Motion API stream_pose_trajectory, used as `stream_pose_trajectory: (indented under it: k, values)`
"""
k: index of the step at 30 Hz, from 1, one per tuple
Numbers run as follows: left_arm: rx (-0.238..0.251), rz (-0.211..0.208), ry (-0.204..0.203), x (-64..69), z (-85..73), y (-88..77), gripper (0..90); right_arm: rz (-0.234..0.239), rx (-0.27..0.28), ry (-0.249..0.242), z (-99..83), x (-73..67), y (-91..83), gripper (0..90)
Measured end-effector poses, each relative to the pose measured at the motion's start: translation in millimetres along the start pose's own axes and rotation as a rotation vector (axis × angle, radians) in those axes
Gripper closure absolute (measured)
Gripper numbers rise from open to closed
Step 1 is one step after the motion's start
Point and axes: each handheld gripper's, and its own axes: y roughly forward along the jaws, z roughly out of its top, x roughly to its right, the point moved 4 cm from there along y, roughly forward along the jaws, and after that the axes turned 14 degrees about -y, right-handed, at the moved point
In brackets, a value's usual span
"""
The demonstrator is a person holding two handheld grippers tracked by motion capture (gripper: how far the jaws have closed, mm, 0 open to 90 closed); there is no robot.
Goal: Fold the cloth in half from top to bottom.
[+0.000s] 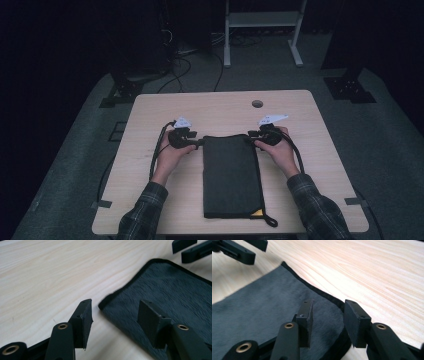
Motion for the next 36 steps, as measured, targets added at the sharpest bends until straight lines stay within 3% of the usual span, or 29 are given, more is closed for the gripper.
stream_pose_trajectory:
  k: [4,10,18,22,25,29,31,36]
  values:
    - [-0.018,0.007,-0.013,-3.2,0.7,12.2,44.2,-0.013,-0.033,0.003,-2.4,6.6,11.4,58.1]
    - [-0.063,0.065,-0.008,-12.2,-4.2,25.1,44.1,-0.012,-0.082,0.025,-14.1,15.7,22.6,55.9]
    - [-0.096,0.089,0.012,-17.6,-5.9,30.1,42.9,-0.003,-0.065,0.001,-18.2,16.6,22.5,64.0]
    - [-0.118,0.094,0.047,-17.3,-1.3,35.0,41.7,0.001,-0.066,-0.013,-18.5,15.2,22.0,67.3]
    - [-0.126,0.061,0.047,-14.5,-0.9,35.7,50.2,0.006,-0.066,0.0,-18.6,14.6,21.7,71.7]
    - [-0.149,0.033,0.027,-10.3,-0.6,35.5,71.8,0.019,-0.066,0.028,-19.0,14.7,21.0,77.3]
    - [-0.168,0.01,-0.014,-7.1,0.1,36.2,81.9,0.022,-0.067,0.053,-19.0,15.3,20.8,80.0]
    - [-0.16,0.001,-0.059,-9.4,3.1,35.8,86.0,-0.01,-0.085,0.052,-15.3,14.8,20.2,82.4]
